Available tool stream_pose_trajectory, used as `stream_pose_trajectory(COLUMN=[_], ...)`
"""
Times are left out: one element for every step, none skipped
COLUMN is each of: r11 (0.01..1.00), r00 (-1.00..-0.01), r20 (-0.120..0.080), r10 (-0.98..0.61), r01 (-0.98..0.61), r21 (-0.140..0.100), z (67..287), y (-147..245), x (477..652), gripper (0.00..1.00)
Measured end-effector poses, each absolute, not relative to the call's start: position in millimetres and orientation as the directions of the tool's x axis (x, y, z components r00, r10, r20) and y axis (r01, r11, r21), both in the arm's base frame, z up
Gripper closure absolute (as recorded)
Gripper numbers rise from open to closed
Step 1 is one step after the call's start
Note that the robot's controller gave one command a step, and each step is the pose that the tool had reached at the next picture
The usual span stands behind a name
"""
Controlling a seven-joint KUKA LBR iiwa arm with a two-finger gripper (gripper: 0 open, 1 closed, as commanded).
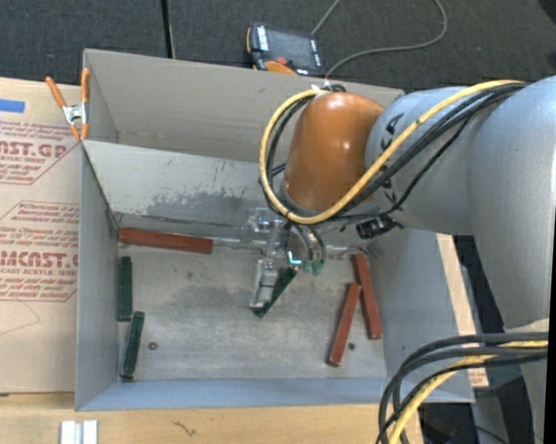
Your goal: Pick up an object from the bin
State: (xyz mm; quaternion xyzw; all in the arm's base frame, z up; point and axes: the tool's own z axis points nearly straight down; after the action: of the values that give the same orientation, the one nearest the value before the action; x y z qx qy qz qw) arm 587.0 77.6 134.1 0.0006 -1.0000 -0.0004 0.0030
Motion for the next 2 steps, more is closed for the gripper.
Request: stream_pose_trajectory(r11=[0.936,0.936], r00=[-0.936,-0.936], r20=[0.003,-0.002], r10=[-0.352,-0.353], r01=[-0.352,-0.353], r21=[0.0,0.001], z=[67.7,70.0], y=[27.5,29.3], x=[569.7,571.2], gripper=[0.0,1.0])
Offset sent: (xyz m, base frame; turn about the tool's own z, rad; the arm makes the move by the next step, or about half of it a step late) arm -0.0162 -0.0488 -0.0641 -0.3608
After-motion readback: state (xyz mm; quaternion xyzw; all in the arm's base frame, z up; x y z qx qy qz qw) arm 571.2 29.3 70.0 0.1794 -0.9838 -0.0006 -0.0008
